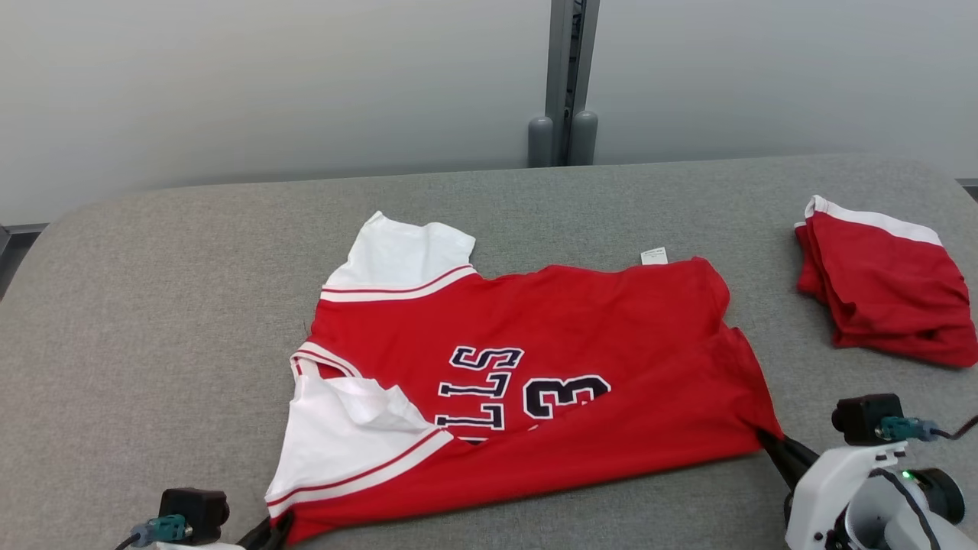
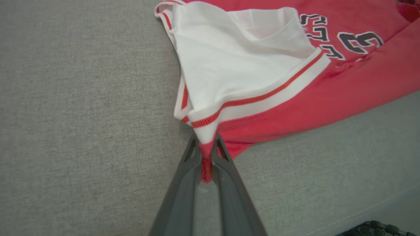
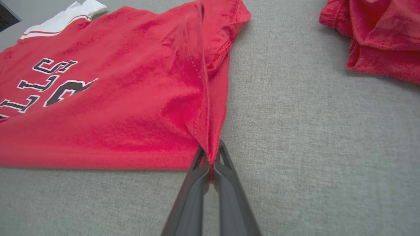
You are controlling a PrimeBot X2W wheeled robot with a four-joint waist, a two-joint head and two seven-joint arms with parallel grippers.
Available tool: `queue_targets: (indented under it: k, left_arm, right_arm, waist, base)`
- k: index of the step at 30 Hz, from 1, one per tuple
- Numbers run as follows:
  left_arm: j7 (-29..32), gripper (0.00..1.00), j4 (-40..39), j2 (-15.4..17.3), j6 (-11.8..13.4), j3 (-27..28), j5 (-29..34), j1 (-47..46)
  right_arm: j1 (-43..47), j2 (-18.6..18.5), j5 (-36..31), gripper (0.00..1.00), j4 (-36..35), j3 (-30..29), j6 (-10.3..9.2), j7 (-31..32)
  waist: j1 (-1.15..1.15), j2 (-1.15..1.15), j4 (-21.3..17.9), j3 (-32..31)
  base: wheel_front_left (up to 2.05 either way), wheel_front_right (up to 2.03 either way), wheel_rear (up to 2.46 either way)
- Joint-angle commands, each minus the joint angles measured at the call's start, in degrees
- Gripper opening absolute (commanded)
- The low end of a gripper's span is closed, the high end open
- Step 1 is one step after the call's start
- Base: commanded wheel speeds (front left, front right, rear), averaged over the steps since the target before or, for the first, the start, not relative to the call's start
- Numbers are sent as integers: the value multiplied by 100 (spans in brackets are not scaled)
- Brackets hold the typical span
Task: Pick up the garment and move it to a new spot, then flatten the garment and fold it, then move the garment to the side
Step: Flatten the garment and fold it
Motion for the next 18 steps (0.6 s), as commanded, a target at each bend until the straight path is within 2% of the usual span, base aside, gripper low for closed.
queue_targets:
  k: [1,8,16,17,18]
  left_arm:
    - [66,0,-138,101,79,1,46,110]
    - [463,0,-981,381,352,4,-80,696]
    - [671,0,-1518,523,595,86,-283,1257]
    - [718,0,-1560,539,583,59,-303,1296]
    - [760,0,-1597,550,579,37,-314,1315]
  right_arm:
    - [182,-133,83,0,-102,-31,-2,61]
    - [1025,-438,330,0,-818,-384,-2,403]
    - [1607,-365,149,0,-1321,-891,-2,806]
    - [1646,-331,100,8,-1373,-948,-2,852]
    - [1686,-291,53,43,-1413,-1022,-2,916]
  waist:
    - [0,0,-18,-11]
    - [0,0,-141,-48]
    - [0,0,-301,-35]
    - [0,0,-311,-28]
    - [0,0,-318,-21]
  base:
    - [0,0,0]
    - [0,0,0]
    - [0,0,0]
    - [0,0,0]
    - [0,0,0]
